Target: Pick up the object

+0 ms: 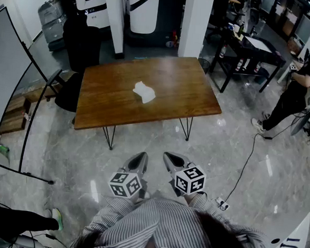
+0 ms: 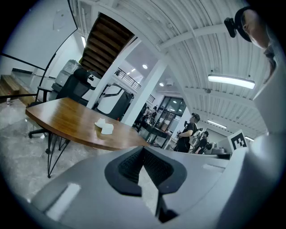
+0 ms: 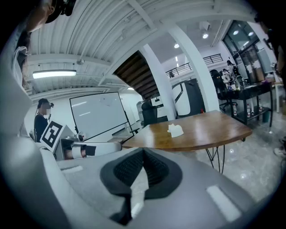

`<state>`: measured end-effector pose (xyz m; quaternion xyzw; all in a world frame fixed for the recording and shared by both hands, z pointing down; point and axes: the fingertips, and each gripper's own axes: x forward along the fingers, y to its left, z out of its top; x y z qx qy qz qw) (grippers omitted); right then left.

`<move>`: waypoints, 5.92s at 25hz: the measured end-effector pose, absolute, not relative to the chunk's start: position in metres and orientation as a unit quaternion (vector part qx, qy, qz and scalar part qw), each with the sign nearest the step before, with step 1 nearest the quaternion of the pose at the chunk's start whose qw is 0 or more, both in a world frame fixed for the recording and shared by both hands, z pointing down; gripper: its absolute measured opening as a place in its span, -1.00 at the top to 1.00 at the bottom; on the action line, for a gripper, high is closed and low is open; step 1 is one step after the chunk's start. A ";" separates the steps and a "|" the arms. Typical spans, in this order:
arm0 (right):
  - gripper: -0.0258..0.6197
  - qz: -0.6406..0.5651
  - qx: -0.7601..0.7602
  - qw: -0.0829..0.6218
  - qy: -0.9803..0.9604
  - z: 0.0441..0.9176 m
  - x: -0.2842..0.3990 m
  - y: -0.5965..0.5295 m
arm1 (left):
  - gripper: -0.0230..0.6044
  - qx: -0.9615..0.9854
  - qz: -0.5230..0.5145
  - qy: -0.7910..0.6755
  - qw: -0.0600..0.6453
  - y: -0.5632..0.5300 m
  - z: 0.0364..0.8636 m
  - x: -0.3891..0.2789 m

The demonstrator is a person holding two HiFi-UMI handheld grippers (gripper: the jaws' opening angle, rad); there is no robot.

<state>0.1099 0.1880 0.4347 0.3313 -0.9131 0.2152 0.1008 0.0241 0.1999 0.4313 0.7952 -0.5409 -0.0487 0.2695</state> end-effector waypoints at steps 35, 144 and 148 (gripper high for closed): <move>0.92 0.251 0.305 0.067 -0.916 0.459 0.111 0.132 | 0.92 0.811 -0.088 -0.495 0.297 0.145 0.444 0.044; 0.92 0.225 0.313 0.075 -0.920 0.434 -0.035 -0.260 | 0.49 0.745 -0.235 -0.480 0.401 -0.251 0.441 -0.143; 0.92 0.222 0.314 0.080 -0.920 0.433 -0.033 -0.260 | 0.50 0.744 -0.233 -0.487 0.394 -0.251 0.439 -0.147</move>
